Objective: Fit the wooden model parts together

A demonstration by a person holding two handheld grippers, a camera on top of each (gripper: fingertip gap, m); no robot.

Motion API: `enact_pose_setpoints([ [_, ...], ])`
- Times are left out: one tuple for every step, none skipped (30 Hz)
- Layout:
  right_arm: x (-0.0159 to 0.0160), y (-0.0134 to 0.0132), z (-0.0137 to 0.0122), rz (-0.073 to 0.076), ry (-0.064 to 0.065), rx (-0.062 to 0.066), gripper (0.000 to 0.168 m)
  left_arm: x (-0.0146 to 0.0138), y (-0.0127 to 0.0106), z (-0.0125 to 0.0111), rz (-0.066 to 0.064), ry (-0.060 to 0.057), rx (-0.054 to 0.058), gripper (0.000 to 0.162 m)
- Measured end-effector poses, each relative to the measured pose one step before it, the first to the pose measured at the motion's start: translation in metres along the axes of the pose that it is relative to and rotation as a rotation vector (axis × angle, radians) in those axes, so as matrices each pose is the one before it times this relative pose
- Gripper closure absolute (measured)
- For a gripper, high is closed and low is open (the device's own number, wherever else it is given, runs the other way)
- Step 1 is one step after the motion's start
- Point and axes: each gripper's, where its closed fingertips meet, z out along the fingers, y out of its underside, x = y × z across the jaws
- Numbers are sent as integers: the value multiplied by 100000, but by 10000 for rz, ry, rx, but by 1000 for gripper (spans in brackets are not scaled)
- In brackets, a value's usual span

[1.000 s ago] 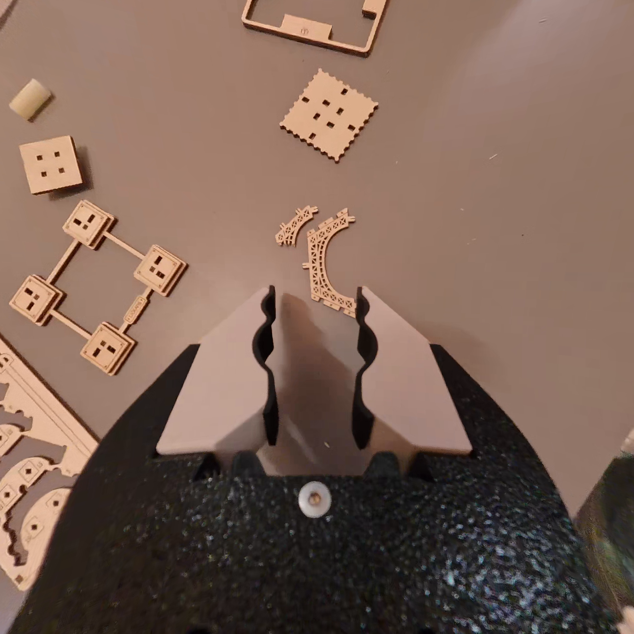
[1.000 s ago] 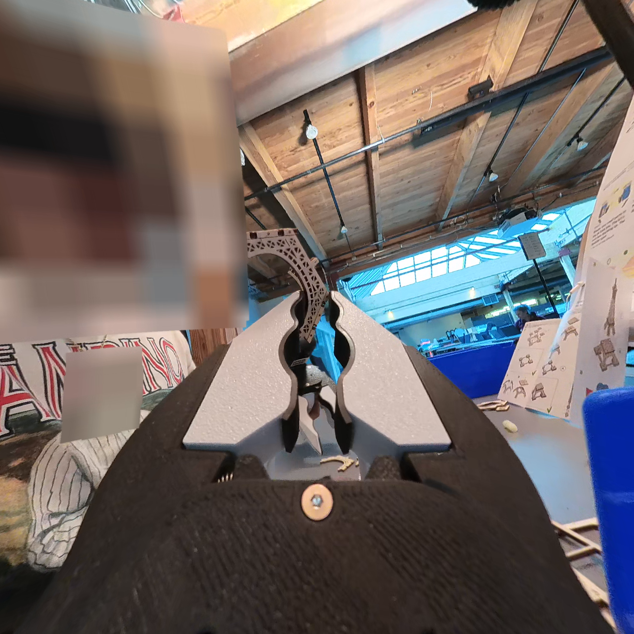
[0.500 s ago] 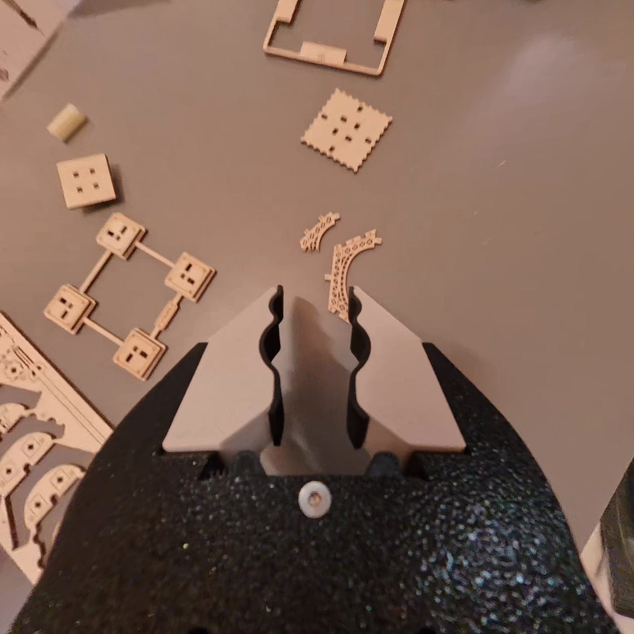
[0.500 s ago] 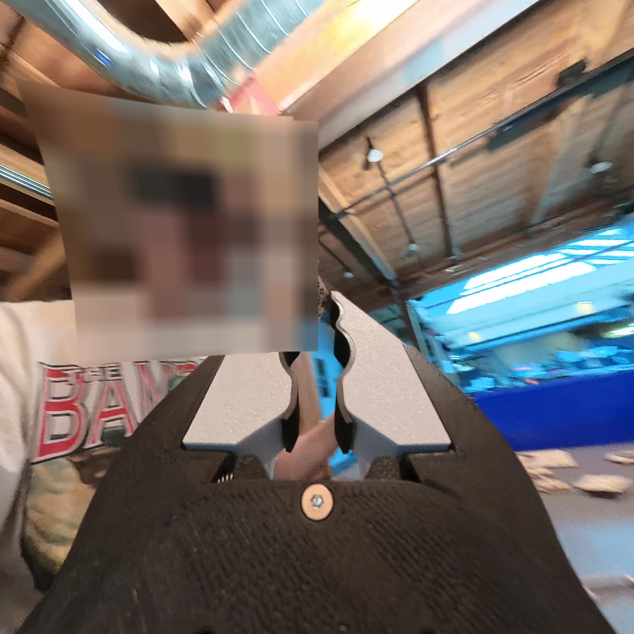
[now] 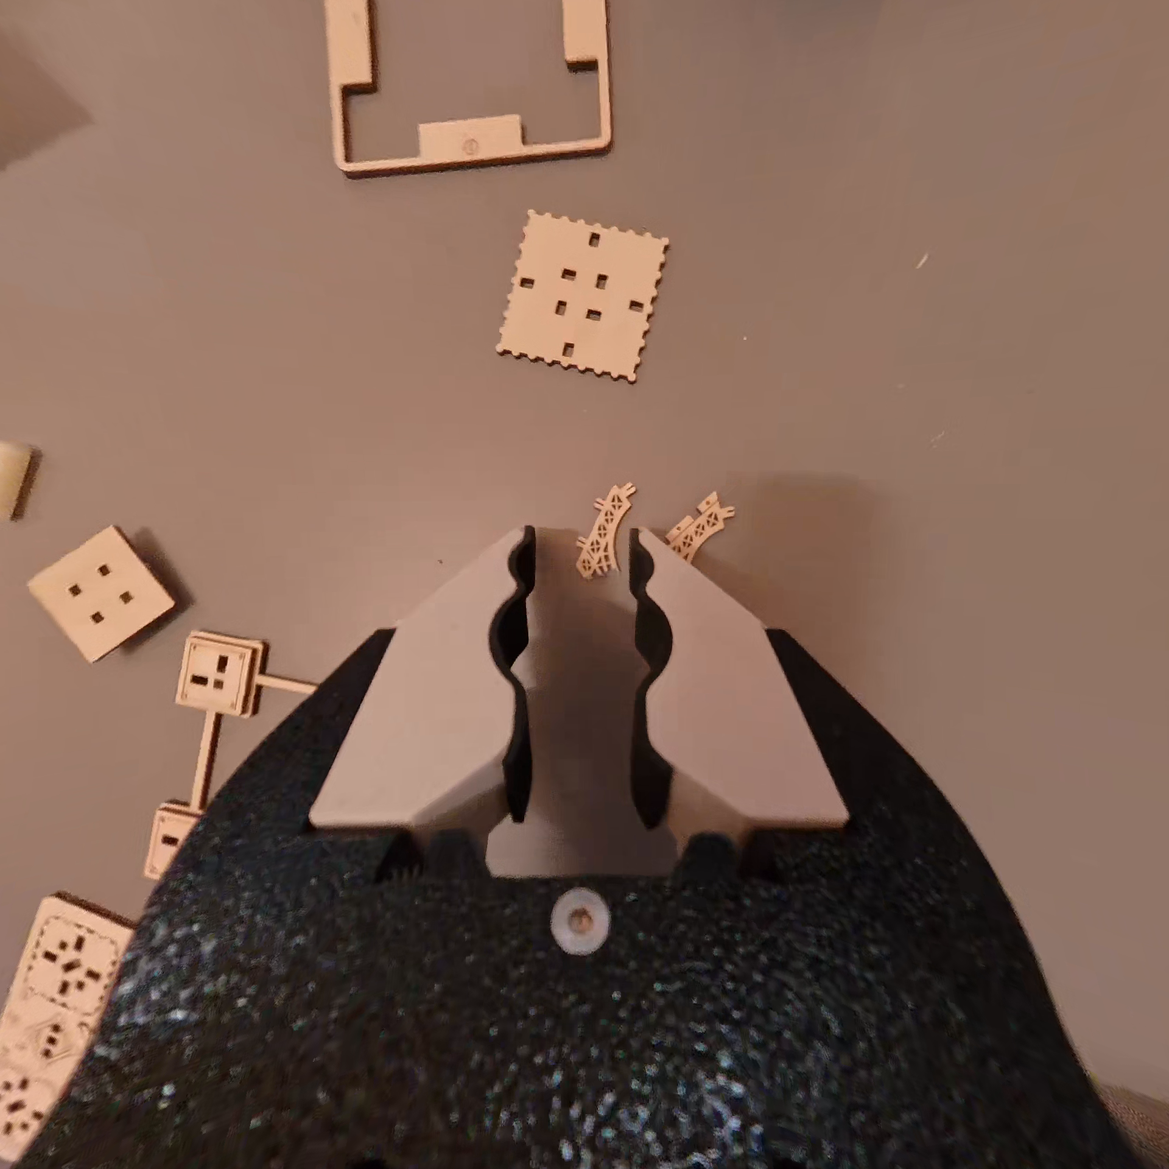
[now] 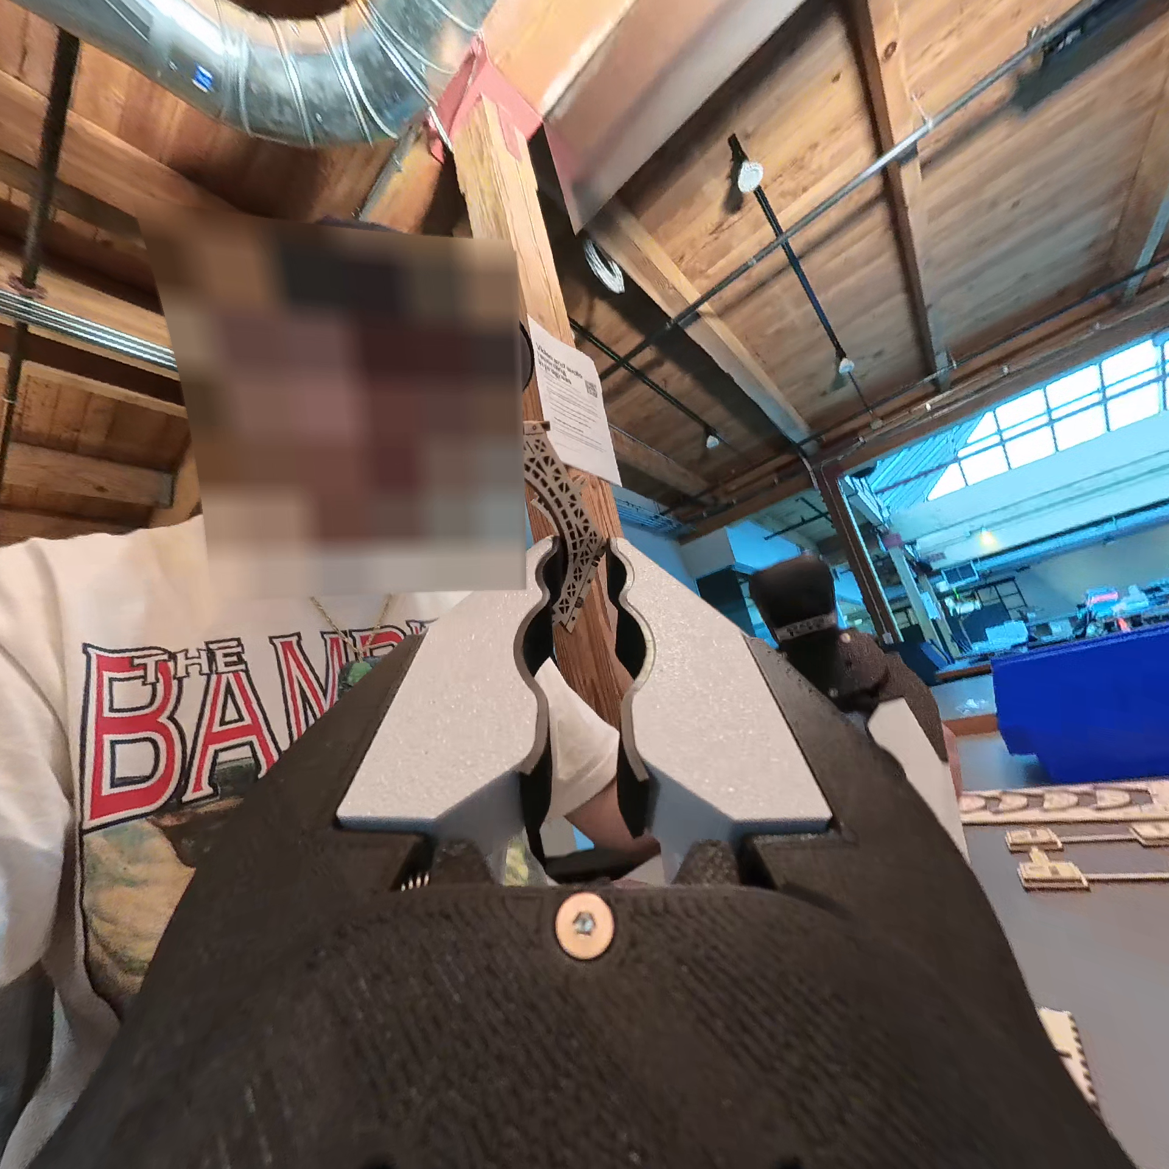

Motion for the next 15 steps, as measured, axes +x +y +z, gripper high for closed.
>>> enact_pose_setpoints([
  [-160,-385,-128,-14,-78,184,158,-13,234,272,137,53,-277,136],
  [-222,-462,-128,12,-121,241,158,11,81,204,40,73,-181,139],
  [-229,-495,-129,28,-133,261,158,24,-157,90,-70,74,-14,144],
  [-244,-486,-129,26,-143,259,158,53,-28,110,-89,63,-74,153],
  [-248,-433,-108,21,-146,222,158,179,-63,97,-64,112,-30,158],
  [-245,-423,-94,-6,-138,210,158,119,-121,102,-21,29,21,158],
  [-246,-448,-101,-23,-133,236,158,-45,-144,88,22,-102,55,158],
  [-221,-442,-101,-21,-129,249,158,-60,-162,47,25,-114,81,158],
  [-247,-465,-92,-28,-141,261,158,-35,-211,24,14,-96,117,158],
  [-267,-474,-78,-44,-154,278,158,-150,-357,-43,-7,-146,204,158],
  [-278,-454,-72,-47,-153,271,158,-226,-577,-152,-45,-189,302,158],
  [-240,-367,-48,-43,-133,219,158,-166,-788,-257,-63,-157,390,158],
  [-212,-217,-11,-47,-108,127,158,-87,-1078,-341,-45,-123,516,158],
  [-216,-144,48,-57,-112,89,158,-56,-1426,-399,-27,-152,673,158],
  [-254,-163,75,-45,-146,115,158,42,-1766,-385,-22,-134,801,158],
])
